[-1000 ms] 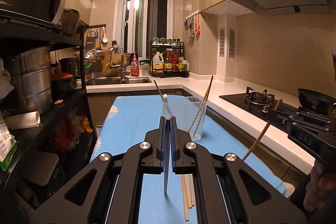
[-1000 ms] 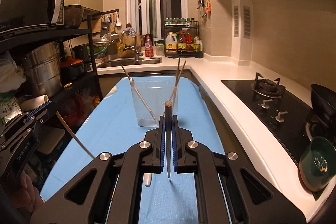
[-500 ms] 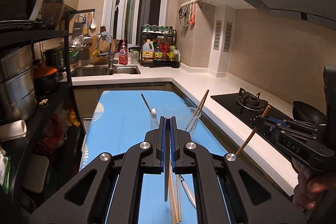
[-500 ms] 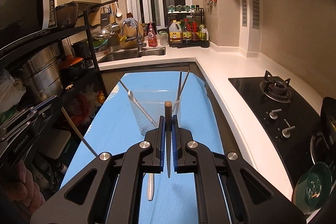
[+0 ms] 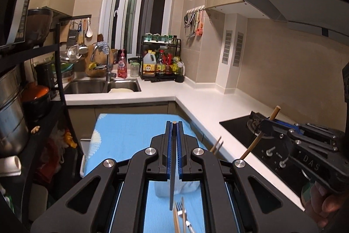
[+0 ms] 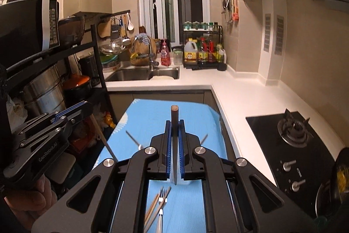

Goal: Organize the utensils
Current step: 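Lower the chopsticks into the clear container and open both grippers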

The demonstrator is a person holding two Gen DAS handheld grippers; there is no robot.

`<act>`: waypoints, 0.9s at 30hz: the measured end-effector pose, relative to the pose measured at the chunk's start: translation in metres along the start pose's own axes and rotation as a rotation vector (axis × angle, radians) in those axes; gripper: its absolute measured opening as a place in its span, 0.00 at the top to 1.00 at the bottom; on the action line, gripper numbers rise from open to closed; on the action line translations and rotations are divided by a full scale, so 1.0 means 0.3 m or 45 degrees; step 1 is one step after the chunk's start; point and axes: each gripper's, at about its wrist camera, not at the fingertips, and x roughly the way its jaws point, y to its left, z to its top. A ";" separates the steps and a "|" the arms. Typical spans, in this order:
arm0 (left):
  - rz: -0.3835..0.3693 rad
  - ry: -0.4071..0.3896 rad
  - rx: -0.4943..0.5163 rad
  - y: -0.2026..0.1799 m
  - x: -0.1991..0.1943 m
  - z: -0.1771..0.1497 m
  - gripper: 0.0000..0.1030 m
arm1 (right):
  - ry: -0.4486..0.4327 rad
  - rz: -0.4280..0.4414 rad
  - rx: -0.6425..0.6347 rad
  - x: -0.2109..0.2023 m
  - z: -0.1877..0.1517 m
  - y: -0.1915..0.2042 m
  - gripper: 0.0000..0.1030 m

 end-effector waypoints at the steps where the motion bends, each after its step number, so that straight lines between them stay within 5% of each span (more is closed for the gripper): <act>1: -0.008 -0.013 -0.004 0.001 0.010 0.022 0.96 | -0.010 -0.002 -0.003 0.006 0.015 0.002 0.94; 10: -0.037 -0.140 0.032 -0.009 0.158 0.115 0.96 | -0.054 -0.043 -0.011 0.172 0.072 -0.031 0.94; 27: -0.028 0.178 0.084 -0.011 0.435 -0.062 0.96 | 0.126 0.023 0.029 0.410 -0.068 -0.084 0.91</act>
